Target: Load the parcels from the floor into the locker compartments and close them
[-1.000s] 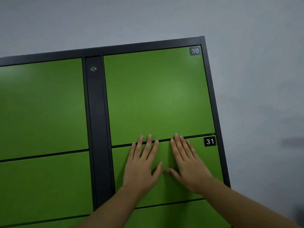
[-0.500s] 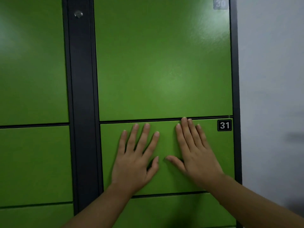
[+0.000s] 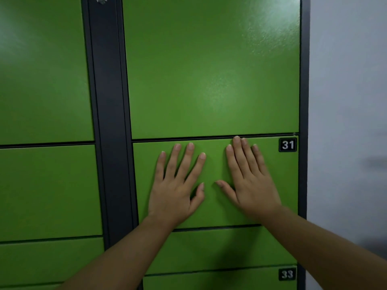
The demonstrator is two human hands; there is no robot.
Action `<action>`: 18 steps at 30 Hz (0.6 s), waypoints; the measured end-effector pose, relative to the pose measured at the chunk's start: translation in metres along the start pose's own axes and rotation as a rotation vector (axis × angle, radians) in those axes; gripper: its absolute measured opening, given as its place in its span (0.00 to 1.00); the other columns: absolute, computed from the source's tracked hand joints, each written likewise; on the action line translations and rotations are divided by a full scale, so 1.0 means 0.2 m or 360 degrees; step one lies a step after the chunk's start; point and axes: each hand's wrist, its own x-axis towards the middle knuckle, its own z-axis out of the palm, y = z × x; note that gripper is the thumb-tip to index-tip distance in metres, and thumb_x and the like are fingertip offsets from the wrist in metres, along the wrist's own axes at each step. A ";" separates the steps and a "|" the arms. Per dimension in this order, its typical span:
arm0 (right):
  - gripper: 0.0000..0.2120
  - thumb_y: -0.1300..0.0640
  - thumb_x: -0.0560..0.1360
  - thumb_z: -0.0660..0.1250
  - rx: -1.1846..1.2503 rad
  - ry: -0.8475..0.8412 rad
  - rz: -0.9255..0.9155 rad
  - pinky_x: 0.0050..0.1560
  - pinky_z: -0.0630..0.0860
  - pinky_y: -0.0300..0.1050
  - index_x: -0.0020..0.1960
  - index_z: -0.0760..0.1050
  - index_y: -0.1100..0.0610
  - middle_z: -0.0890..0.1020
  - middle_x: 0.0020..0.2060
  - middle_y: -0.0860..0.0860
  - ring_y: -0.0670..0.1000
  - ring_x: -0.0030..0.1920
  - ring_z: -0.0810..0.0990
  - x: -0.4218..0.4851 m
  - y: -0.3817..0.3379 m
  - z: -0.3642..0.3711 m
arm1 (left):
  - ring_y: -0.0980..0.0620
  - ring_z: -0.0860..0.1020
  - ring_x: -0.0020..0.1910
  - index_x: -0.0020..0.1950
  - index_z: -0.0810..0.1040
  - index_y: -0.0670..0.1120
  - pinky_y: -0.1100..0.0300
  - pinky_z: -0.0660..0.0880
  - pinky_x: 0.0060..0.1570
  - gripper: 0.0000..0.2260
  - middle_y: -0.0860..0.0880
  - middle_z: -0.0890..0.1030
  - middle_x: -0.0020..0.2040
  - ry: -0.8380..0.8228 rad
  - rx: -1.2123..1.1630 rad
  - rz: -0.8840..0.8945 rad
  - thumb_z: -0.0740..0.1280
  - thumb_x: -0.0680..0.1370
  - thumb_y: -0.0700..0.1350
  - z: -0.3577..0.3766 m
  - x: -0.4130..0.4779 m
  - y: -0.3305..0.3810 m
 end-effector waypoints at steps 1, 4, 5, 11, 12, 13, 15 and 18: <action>0.42 0.34 0.84 0.49 0.0007 -0.0047 0.0009 0.81 0.49 0.62 0.83 0.43 0.64 0.43 0.82 0.63 0.60 0.83 0.43 0.00 0.00 -0.02 | 0.38 0.49 0.84 0.85 0.53 0.48 0.33 0.53 0.78 0.33 0.41 0.50 0.85 -0.0024 -0.0007 0.0000 0.56 0.83 0.60 -0.01 0.00 0.00; 0.42 0.35 0.84 0.48 0.0059 -0.0132 0.0046 0.81 0.48 0.62 0.83 0.40 0.64 0.40 0.82 0.62 0.60 0.83 0.40 -0.01 -0.02 -0.05 | 0.38 0.49 0.84 0.85 0.54 0.48 0.32 0.52 0.78 0.33 0.41 0.49 0.85 -0.0076 -0.0031 -0.0015 0.56 0.83 0.60 -0.02 0.00 0.00; 0.41 0.35 0.84 0.47 0.0084 -0.0148 0.0053 0.81 0.48 0.62 0.83 0.40 0.64 0.39 0.82 0.62 0.60 0.83 0.40 0.00 -0.02 -0.07 | 0.37 0.49 0.84 0.85 0.54 0.47 0.32 0.52 0.78 0.33 0.41 0.49 0.85 -0.0104 -0.0039 -0.0005 0.56 0.83 0.60 -0.03 0.00 0.00; 0.37 0.43 0.84 0.50 0.0273 -0.0403 0.0033 0.82 0.47 0.60 0.83 0.36 0.60 0.35 0.82 0.59 0.57 0.82 0.34 -0.02 0.01 -0.23 | 0.35 0.42 0.83 0.85 0.49 0.45 0.32 0.49 0.77 0.36 0.39 0.41 0.85 -0.0411 0.0100 0.0058 0.52 0.83 0.63 -0.17 0.01 0.00; 0.38 0.46 0.83 0.52 0.0302 -0.0478 0.0009 0.82 0.48 0.60 0.83 0.36 0.59 0.34 0.81 0.59 0.58 0.82 0.33 -0.02 0.02 -0.27 | 0.35 0.41 0.83 0.85 0.48 0.46 0.32 0.49 0.77 0.36 0.39 0.40 0.85 -0.0472 0.0127 0.0067 0.50 0.83 0.63 -0.20 0.02 -0.01; 0.39 0.49 0.82 0.55 0.0322 -0.0563 -0.0011 0.82 0.47 0.59 0.83 0.35 0.59 0.32 0.81 0.58 0.58 0.81 0.32 -0.02 0.03 -0.32 | 0.35 0.42 0.83 0.86 0.48 0.47 0.32 0.49 0.77 0.35 0.38 0.41 0.85 -0.0531 0.0134 0.0074 0.50 0.83 0.62 -0.25 0.03 -0.01; 0.40 0.54 0.81 0.57 0.0402 -0.0738 0.0006 0.82 0.44 0.58 0.83 0.35 0.57 0.29 0.80 0.57 0.57 0.80 0.30 -0.02 0.03 -0.41 | 0.36 0.51 0.83 0.85 0.55 0.50 0.33 0.56 0.77 0.32 0.39 0.51 0.85 -0.0616 0.0058 0.0008 0.50 0.82 0.60 -0.35 0.08 0.00; 0.37 0.55 0.81 0.59 0.0557 -0.0875 0.0113 0.82 0.46 0.57 0.84 0.44 0.54 0.30 0.80 0.54 0.56 0.81 0.33 -0.01 -0.01 -0.52 | 0.42 0.62 0.80 0.78 0.67 0.51 0.40 0.67 0.75 0.26 0.43 0.64 0.81 -0.0655 -0.0227 -0.0129 0.50 0.81 0.56 -0.50 0.18 0.01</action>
